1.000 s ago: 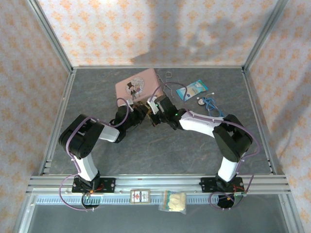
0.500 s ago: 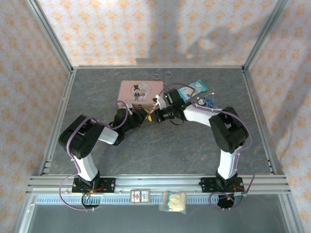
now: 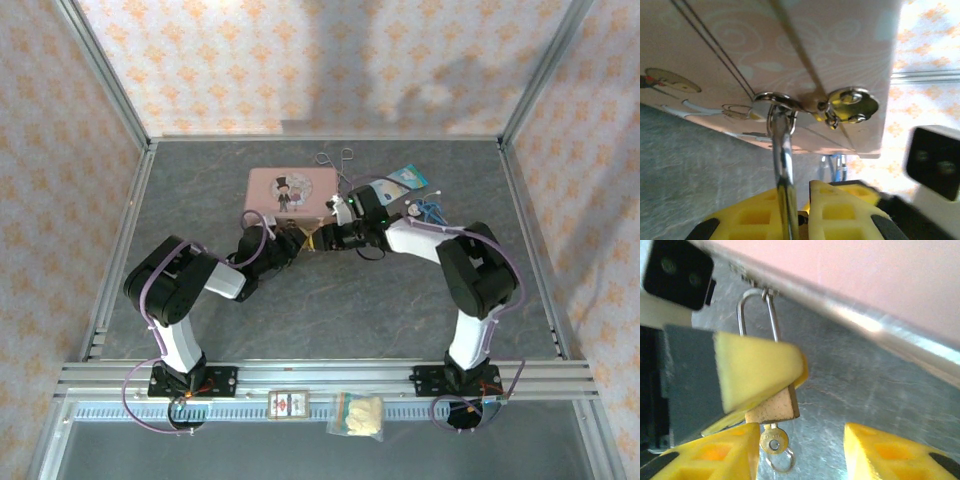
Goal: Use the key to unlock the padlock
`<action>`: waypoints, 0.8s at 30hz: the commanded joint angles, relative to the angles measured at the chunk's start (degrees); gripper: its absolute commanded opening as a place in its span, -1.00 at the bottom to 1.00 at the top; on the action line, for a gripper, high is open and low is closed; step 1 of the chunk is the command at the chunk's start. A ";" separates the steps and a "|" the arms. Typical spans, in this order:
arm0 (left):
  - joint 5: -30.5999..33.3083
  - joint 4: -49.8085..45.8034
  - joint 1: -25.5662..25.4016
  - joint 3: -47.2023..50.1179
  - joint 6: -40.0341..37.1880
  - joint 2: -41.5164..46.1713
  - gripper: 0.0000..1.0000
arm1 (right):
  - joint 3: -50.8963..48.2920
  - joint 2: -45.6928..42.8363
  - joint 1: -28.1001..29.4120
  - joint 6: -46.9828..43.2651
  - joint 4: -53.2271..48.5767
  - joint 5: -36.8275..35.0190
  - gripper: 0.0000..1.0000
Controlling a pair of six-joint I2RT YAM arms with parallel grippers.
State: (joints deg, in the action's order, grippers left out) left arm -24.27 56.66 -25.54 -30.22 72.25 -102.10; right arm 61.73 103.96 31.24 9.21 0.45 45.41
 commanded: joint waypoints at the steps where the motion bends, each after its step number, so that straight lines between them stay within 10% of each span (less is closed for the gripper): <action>1: 2.67 -3.67 -0.50 -1.32 -3.78 2.61 -1.00 | -1.41 -5.77 -0.99 -0.14 0.83 -8.24 -0.03; 10: 6.93 -5.43 -2.03 -0.68 -5.62 0.22 -0.89 | -6.78 -12.14 -0.34 2.26 3.67 -18.50 -0.01; 18: 8.83 -6.16 -1.77 1.84 -5.01 2.88 0.11 | -7.59 -14.79 3.28 0.81 3.77 -27.05 -0.01; 24: 9.24 -7.86 1.98 6.04 -4.64 8.94 0.32 | -6.61 -15.21 6.37 -1.17 3.09 -28.84 0.00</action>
State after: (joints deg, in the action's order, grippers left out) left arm -16.78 49.82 -25.61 -26.04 67.61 -96.33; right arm 54.52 90.00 36.18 9.98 2.72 20.08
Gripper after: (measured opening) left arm 0.658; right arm 0.499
